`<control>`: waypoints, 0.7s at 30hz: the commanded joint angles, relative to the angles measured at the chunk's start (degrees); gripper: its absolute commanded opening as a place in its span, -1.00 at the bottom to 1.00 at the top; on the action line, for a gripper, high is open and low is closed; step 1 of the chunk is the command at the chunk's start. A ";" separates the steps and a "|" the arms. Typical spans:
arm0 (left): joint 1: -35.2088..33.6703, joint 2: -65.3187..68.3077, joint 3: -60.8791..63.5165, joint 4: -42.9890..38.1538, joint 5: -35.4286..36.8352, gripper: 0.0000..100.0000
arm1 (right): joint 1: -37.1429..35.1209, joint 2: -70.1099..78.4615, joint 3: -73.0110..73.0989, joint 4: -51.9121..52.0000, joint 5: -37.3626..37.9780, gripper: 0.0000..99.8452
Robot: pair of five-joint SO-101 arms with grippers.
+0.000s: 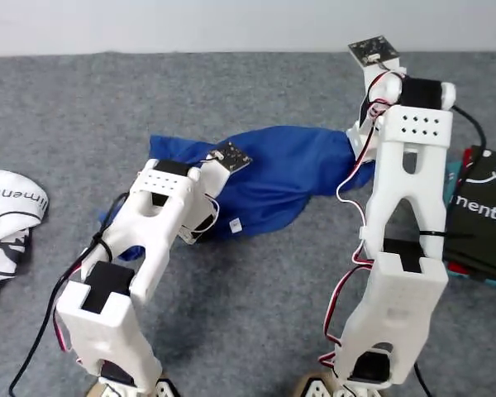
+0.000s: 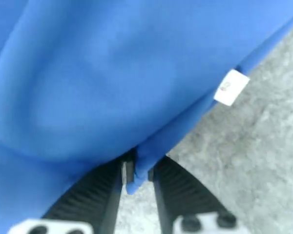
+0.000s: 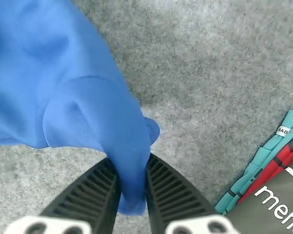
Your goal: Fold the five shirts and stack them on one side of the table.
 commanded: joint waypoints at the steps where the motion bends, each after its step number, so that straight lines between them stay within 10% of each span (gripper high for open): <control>1: 0.18 -0.97 -4.18 3.96 0.26 -0.80 | -0.22 -0.57 -0.35 -0.31 -0.62 -0.98; 21: -0.09 1.05 -7.25 1.76 0.26 -0.76 | -0.31 -0.48 -0.35 -0.40 -0.44 -0.98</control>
